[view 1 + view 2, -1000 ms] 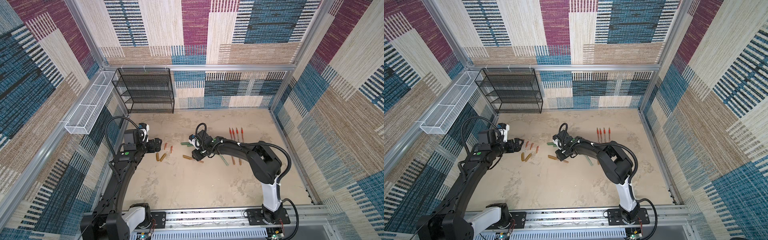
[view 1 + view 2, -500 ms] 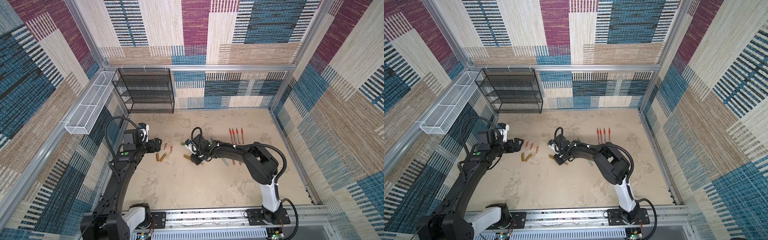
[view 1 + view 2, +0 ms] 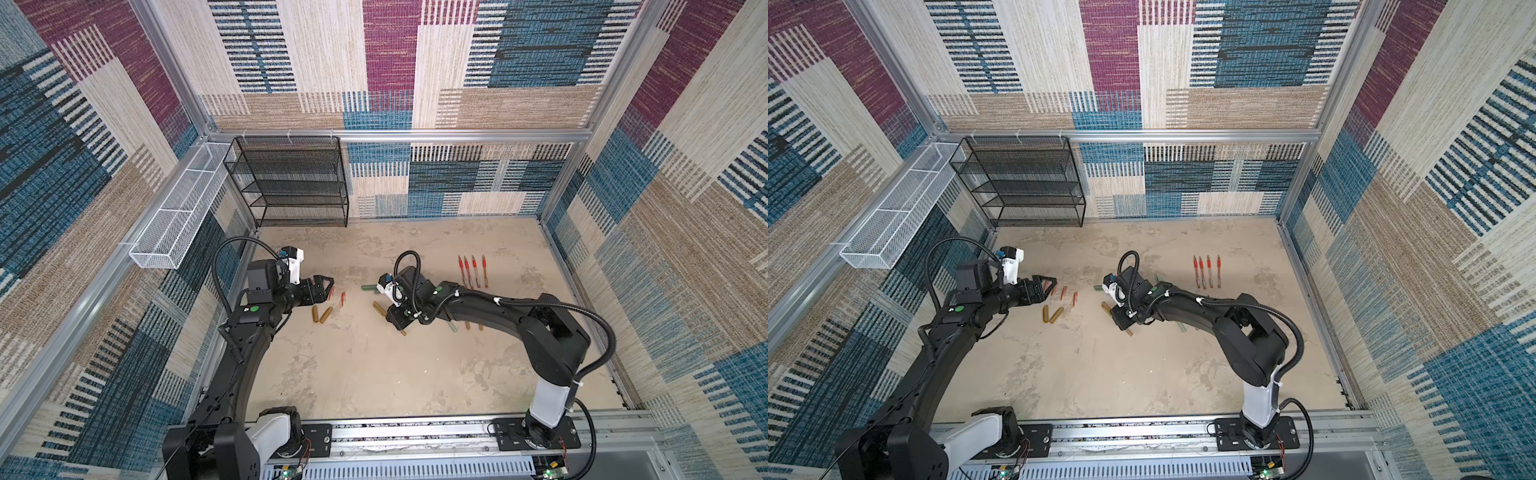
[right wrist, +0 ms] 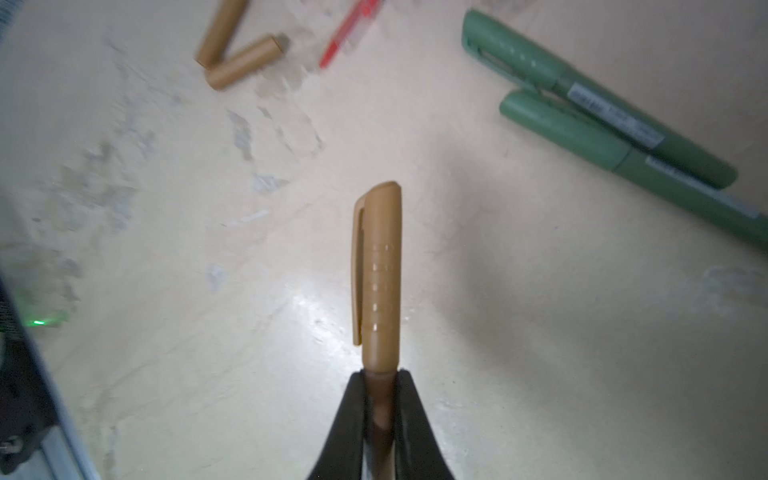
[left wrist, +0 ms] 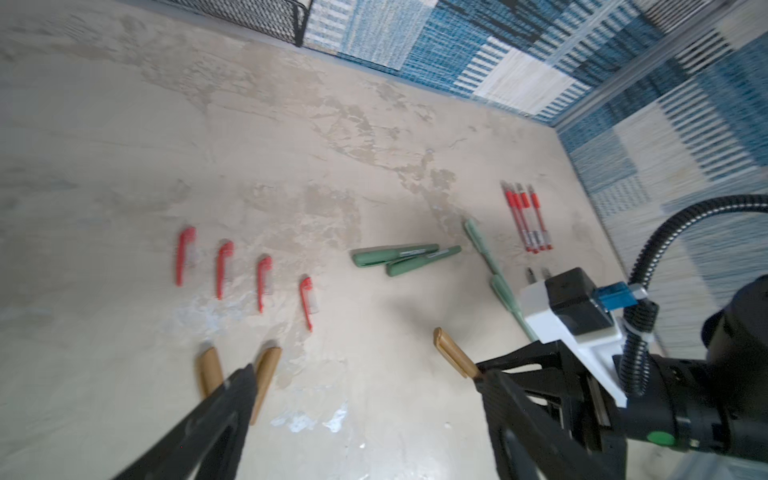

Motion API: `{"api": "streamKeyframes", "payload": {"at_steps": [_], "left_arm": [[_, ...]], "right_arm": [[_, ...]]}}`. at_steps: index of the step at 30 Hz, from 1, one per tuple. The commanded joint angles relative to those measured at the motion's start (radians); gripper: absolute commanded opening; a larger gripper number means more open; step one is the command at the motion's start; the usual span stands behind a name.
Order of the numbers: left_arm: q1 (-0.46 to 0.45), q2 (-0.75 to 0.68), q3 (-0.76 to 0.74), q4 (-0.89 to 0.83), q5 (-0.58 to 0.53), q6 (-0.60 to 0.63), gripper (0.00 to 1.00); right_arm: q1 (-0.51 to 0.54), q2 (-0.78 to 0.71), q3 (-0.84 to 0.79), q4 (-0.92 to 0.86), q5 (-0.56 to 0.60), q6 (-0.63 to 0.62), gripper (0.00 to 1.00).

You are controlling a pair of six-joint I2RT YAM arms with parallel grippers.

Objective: Open the pen caps
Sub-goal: 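Bring the marker cap to the left gripper while the left gripper grasps the cap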

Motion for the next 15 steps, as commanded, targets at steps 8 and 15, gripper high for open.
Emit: {"api": "streamKeyframes", "payload": {"at_steps": [8, 15], "left_arm": [[-0.045, 0.023, -0.113, 0.256, 0.272, -0.314, 0.86], [-0.093, 0.037, -0.129, 0.288, 0.274, -0.321, 0.64]], "right_arm": [[0.06, -0.073, -0.003, 0.368, -0.148, 0.229, 0.11], [0.085, -0.043, 0.032, 0.396, -0.176, 0.24, 0.11]]}}
